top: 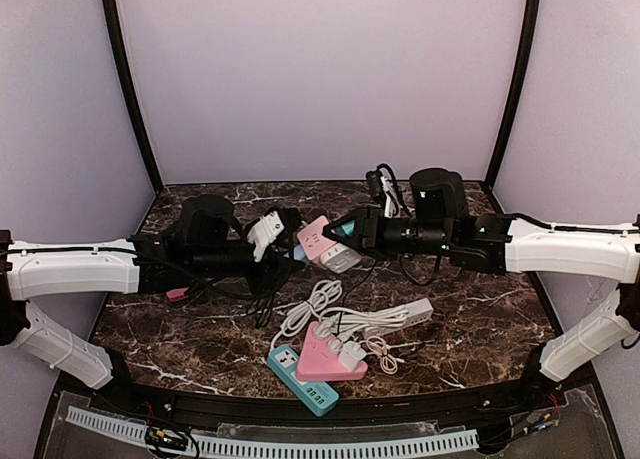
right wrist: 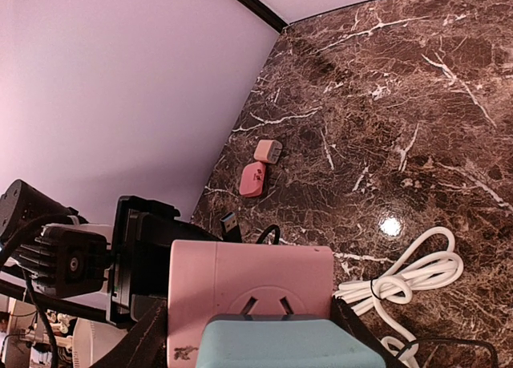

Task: Pull the plug off the socket
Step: Remove the plug from the socket.

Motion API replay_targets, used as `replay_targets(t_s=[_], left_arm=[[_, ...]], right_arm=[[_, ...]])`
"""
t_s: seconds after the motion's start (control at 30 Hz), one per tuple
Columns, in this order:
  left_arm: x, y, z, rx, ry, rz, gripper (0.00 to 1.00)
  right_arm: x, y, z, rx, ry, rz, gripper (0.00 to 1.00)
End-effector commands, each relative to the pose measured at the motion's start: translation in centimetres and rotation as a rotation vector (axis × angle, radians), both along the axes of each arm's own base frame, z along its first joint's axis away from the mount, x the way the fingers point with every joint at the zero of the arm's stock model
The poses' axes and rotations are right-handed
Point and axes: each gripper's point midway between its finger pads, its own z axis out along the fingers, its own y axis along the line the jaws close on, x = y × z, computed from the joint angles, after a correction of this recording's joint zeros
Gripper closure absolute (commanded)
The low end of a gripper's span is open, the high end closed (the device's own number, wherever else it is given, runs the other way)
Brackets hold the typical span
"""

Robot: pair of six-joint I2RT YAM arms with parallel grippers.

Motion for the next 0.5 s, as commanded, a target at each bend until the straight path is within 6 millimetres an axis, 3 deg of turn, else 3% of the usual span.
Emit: replay_targets(t_s=[0.0,0.33,0.47], left_arm=[[-0.5,-0.3,0.8,-0.012,0.015,-0.02,0.74],[-0.7,-0.4,0.7,-0.008,0.019,-0.035,0.99],[-0.8,-0.4,0.6,-0.004,0.018,-0.041,0.99]], right_arm=[[0.1,1.2,4.6,0.131,-0.068,0.01,1.0],[0.3,1.1,3.5,0.113,-0.058,-0.002,1.0],[0.2,0.9,3.3,0.105,-0.071,0.0,1.0]])
